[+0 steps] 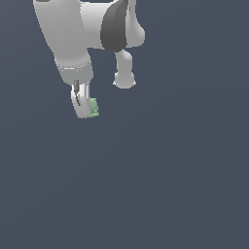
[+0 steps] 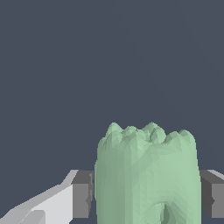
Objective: Pick up the object and move it to a goal position.
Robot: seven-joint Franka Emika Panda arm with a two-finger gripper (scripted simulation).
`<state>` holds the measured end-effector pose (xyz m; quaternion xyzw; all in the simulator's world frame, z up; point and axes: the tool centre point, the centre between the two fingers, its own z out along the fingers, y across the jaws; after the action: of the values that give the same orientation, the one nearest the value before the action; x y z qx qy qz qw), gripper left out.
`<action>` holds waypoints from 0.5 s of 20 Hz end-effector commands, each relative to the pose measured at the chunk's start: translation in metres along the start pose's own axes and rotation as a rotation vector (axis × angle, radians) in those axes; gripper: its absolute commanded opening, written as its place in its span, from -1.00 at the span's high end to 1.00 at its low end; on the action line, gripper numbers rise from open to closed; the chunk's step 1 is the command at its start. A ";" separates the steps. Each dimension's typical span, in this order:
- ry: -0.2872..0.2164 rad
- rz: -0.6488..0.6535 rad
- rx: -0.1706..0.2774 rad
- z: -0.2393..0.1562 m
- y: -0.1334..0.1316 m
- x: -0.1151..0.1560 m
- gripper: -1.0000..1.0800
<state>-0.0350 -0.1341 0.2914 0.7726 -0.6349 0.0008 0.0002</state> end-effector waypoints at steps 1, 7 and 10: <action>0.000 -0.001 -0.001 -0.025 -0.001 0.013 1.00; 0.000 -0.002 -0.001 -0.074 -0.006 0.040 1.00; 0.000 -0.002 -0.001 -0.096 -0.008 0.051 1.00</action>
<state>-0.0192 -0.1772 0.3761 0.7731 -0.6343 0.0007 0.0003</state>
